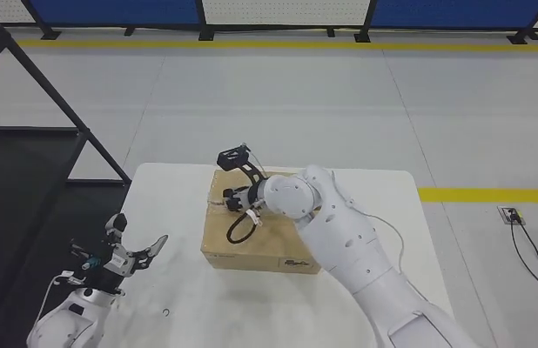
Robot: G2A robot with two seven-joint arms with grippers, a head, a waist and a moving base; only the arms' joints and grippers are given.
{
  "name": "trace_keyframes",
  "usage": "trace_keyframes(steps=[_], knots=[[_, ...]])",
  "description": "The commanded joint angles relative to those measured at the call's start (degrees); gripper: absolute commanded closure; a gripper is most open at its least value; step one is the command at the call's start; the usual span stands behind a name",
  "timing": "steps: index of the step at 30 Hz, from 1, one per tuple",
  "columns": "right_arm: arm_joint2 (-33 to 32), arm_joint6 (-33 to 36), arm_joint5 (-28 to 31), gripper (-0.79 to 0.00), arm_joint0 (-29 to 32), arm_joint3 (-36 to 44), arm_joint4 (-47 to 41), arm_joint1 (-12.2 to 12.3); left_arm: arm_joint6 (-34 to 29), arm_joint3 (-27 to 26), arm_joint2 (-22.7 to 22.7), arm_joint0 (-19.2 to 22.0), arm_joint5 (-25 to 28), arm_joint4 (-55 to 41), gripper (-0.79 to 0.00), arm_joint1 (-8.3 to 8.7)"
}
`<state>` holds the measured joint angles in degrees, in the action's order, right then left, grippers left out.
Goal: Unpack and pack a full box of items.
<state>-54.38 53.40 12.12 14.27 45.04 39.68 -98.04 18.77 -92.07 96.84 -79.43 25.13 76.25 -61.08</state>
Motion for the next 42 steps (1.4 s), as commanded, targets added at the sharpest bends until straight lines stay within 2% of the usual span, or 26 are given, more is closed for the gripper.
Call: trace_keyframes(steps=[1,7,12,27,42], knots=[[-0.20,-0.07,-0.33,0.000,-0.30,-1.18,-0.49,-0.02,-0.03,0.08,-0.09,0.12,0.09,0.22,-0.785,0.01],[-0.96,1.84,2.51,0.000,-0.54,-2.85,-2.33,0.30,-0.28,0.33,-0.26,0.51,0.34,0.46,-0.785,0.04],[-2.11,3.24,4.57,0.000,0.72,-0.95,-3.32,1.06,-0.51,0.50,-0.62,1.04,0.63,0.54,-0.785,0.04],[-7.41,5.90,1.82,0.000,5.47,5.34,-2.15,4.31,-0.64,1.03,-2.31,2.27,0.83,1.02,-0.785,-0.05],[-17.92,9.21,-1.81,0.000,16.64,20.15,0.18,9.23,-1.45,0.86,-3.94,3.84,1.36,1.67,-0.785,-0.11]])
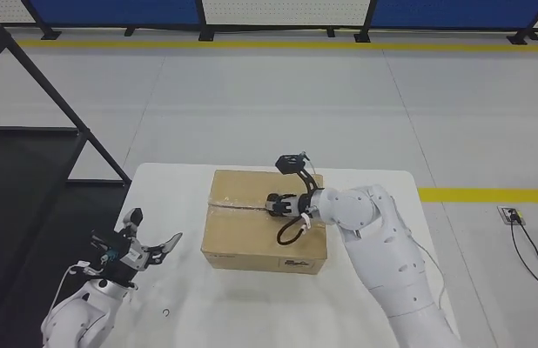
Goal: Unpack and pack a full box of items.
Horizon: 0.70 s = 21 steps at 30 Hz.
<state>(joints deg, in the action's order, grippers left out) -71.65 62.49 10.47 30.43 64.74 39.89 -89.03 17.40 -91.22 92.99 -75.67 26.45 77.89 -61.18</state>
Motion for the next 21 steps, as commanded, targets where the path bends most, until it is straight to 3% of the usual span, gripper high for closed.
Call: trace_keyframes(steps=[1,21], knots=[[-1.71,0.27,-0.29,0.000,1.19,0.97,-0.39,0.59,-0.17,0.01,-0.21,0.21,0.06,0.24,-0.785,0.00],[-9.19,-0.25,-2.71,0.000,9.63,10.69,-1.22,4.40,-0.91,0.12,-0.79,1.11,0.31,0.61,-0.785,0.08]])
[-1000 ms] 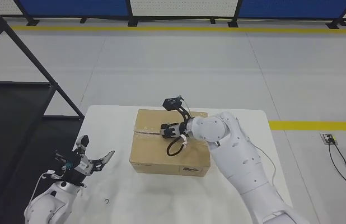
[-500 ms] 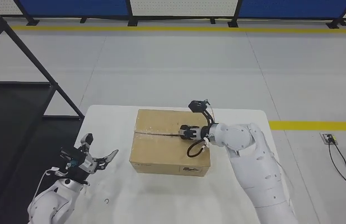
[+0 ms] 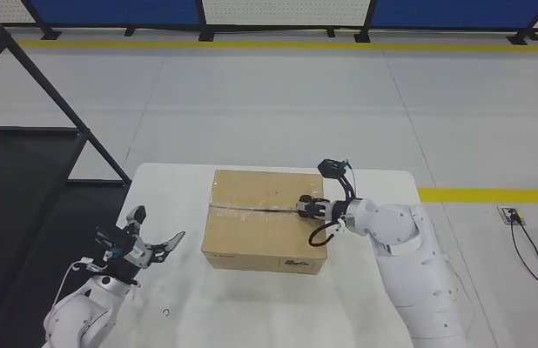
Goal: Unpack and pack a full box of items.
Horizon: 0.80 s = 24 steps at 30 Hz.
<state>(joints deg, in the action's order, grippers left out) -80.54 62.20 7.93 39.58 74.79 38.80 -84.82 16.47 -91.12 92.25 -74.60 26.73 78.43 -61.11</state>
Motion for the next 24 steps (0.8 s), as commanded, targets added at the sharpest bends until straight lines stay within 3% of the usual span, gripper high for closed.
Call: trace_keyframes(steps=[1,13,24], knots=[[-0.50,-0.01,-0.27,0.000,0.83,1.13,-0.28,0.32,-0.04,0.10,-0.10,0.08,0.07,0.06,-0.785,0.01],[2.85,-1.91,3.24,0.000,-0.19,1.60,-4.34,0.83,0.58,0.55,0.70,-0.39,-0.09,-0.21,-0.785,0.13],[8.09,-4.73,2.48,0.000,-1.76,2.41,-4.50,0.73,1.22,0.35,1.91,-1.63,-0.22,-0.74,-0.785,0.27]])
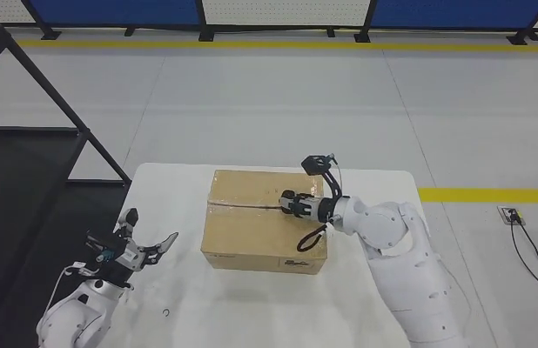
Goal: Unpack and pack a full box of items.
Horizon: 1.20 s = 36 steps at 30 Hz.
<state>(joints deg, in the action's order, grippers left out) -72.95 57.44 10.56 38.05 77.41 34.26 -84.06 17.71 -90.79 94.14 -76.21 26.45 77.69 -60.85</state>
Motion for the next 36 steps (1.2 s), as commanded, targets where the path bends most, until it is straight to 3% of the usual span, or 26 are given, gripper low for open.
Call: trace_keyframes(steps=[1,12,23,36], knots=[[1.70,0.47,-0.53,0.000,-0.91,-0.97,0.09,-0.15,-0.03,0.02,0.04,-0.06,0.09,-0.01,-0.785,0.02],[12.40,-1.09,1.31,0.000,-10.32,-16.09,-4.85,-2.81,1.33,0.58,1.89,-1.22,-0.05,-0.97,-0.785,0.18],[23.27,-5.07,5.18,0.000,-19.63,-29.56,-10.64,-7.79,2.18,0.74,3.91,-2.91,-0.33,-1.90,-0.785,0.33],[29.73,-12.03,9.87,0.000,-25.79,-40.98,-13.22,-12.93,3.17,1.31,5.55,-4.08,-0.18,-3.13,-0.785,0.43]])
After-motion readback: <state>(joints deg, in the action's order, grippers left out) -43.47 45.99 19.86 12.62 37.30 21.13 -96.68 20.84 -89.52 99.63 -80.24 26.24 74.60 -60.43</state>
